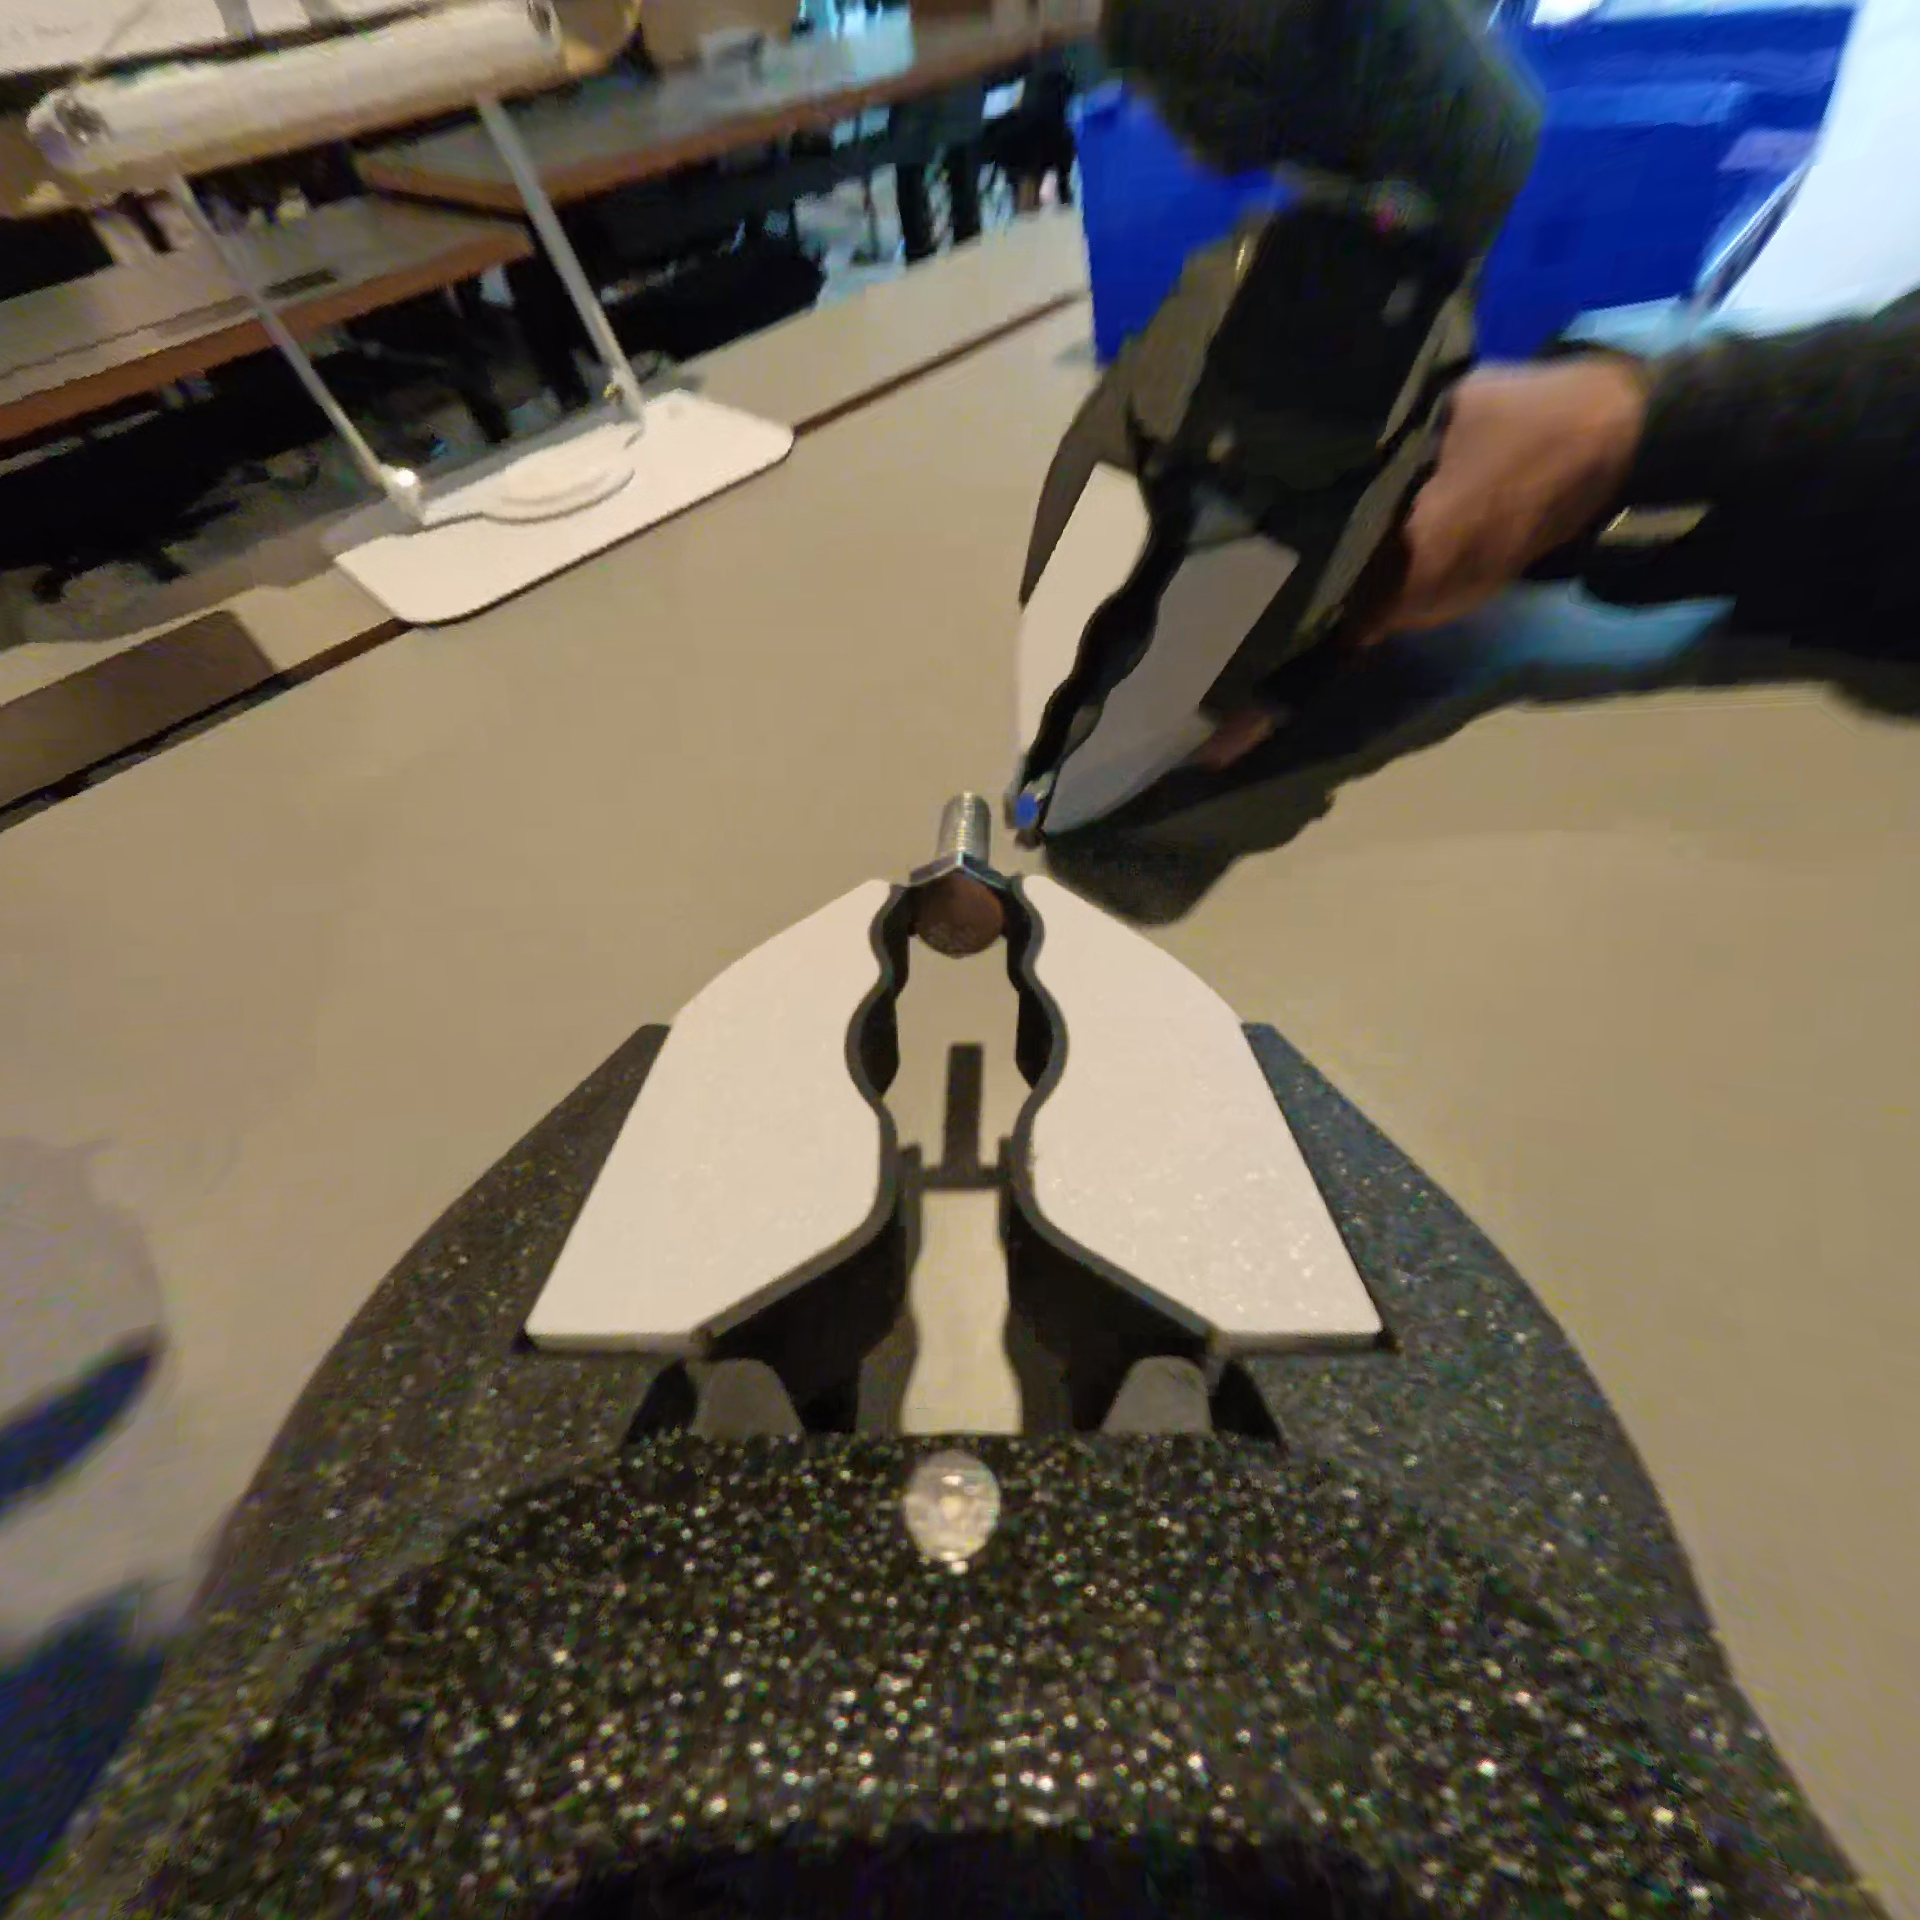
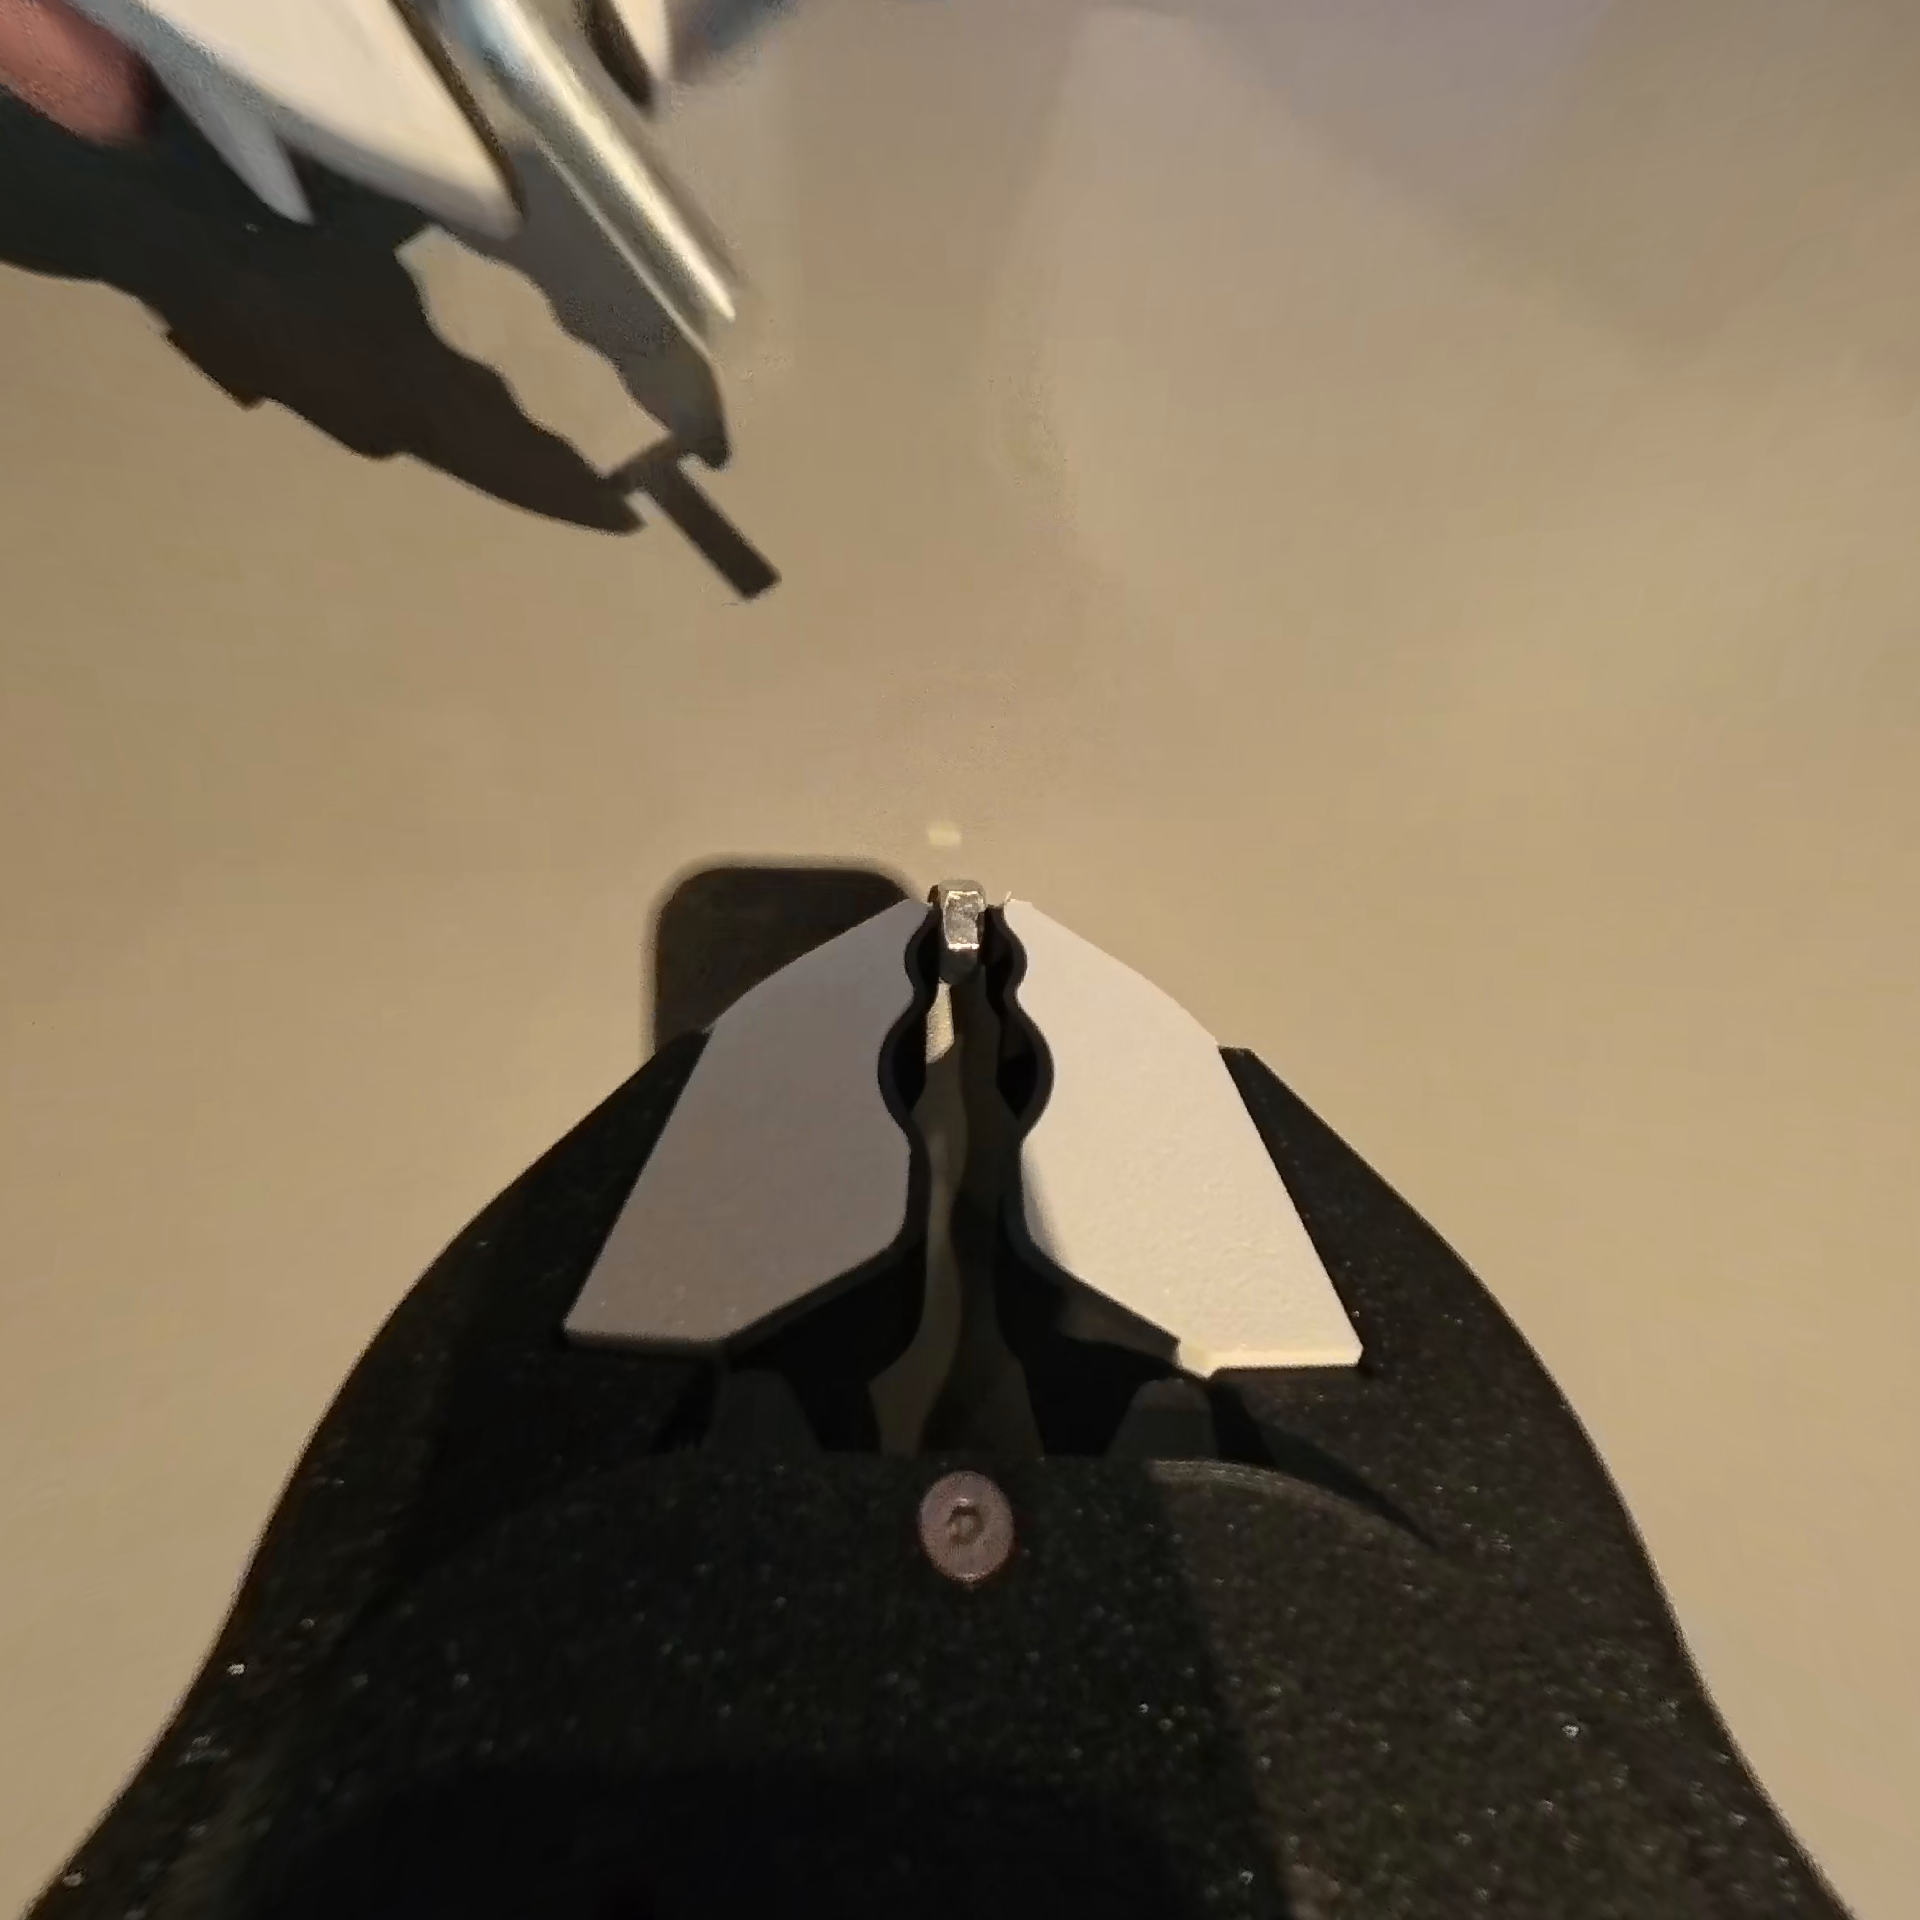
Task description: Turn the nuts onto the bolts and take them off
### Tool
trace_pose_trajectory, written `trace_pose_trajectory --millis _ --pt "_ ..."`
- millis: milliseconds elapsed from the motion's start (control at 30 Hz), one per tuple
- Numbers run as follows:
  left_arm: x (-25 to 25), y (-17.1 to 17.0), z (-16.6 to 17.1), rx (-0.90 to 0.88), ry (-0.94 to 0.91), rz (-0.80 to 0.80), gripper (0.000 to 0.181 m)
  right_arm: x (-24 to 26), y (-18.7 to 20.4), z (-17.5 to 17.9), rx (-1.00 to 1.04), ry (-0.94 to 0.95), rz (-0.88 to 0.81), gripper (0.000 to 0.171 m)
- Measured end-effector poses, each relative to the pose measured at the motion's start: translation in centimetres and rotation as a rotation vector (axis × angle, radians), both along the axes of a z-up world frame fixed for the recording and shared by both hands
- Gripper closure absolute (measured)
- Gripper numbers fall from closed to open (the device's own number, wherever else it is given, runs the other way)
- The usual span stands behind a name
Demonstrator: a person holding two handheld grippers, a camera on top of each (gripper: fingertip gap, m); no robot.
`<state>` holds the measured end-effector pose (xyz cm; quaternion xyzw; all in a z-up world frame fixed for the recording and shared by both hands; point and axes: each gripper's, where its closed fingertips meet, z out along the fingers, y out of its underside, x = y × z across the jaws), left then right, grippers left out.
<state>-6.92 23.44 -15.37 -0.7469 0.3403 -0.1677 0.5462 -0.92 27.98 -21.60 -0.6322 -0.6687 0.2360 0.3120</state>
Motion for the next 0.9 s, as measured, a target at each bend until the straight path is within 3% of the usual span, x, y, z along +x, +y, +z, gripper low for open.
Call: trace_pose_trajectory --millis 33,900 --pt "-0.1 0.1 -0.5 0.005 0.054 0.008 0.164 0.0 0.0 0.0 0.003 0.001 0.002 0.163" --pt "-0.2 0.1 -1.8 -0.013 0.124 0.025 0.164 0.0 0.1 -0.1 -0.008 -0.002 0.003 0.164"
